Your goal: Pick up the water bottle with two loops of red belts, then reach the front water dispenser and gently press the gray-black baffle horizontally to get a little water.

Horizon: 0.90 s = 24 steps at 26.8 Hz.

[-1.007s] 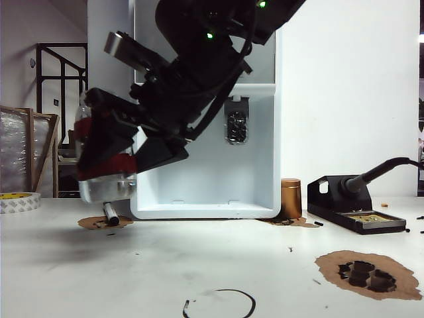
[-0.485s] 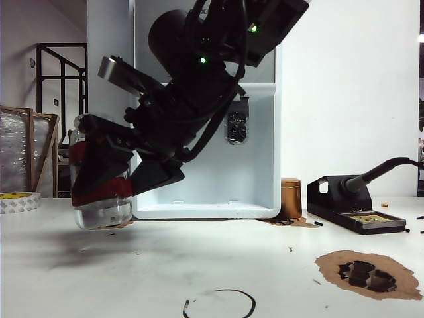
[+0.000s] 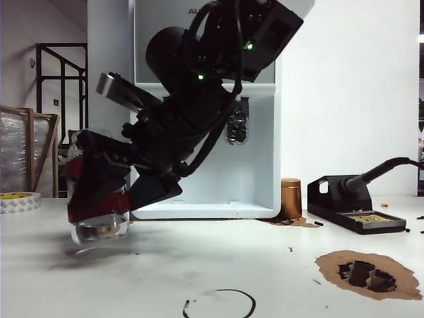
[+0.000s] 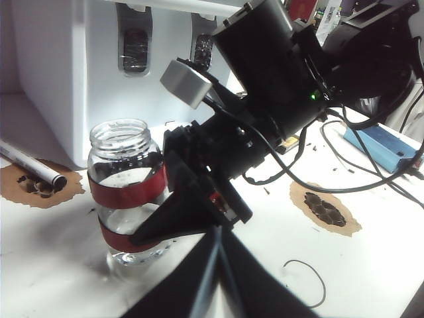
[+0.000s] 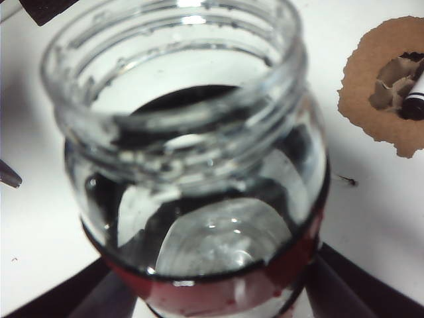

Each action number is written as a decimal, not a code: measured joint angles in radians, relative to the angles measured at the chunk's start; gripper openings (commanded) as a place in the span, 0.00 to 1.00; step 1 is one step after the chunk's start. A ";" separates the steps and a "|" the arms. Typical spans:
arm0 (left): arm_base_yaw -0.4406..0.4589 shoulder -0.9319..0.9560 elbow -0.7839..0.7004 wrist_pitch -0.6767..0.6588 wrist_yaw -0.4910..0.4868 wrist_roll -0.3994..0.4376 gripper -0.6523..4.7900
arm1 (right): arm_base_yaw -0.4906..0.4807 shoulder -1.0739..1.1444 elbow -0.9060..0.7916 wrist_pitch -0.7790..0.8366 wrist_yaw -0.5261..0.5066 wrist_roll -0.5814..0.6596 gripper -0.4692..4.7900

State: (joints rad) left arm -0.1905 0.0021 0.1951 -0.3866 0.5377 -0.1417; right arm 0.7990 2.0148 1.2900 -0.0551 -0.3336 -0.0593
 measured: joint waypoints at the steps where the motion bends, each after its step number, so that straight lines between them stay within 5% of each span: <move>1: 0.000 0.000 0.000 0.000 0.000 0.000 0.11 | 0.000 0.001 0.000 0.001 0.000 0.000 0.09; 24: 0.000 0.000 0.000 0.000 0.000 0.000 0.11 | 0.000 0.054 0.005 0.069 -0.033 0.005 0.09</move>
State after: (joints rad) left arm -0.1905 0.0021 0.1947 -0.3870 0.5377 -0.1417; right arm 0.7990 2.0689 1.2949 0.0135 -0.3668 -0.0547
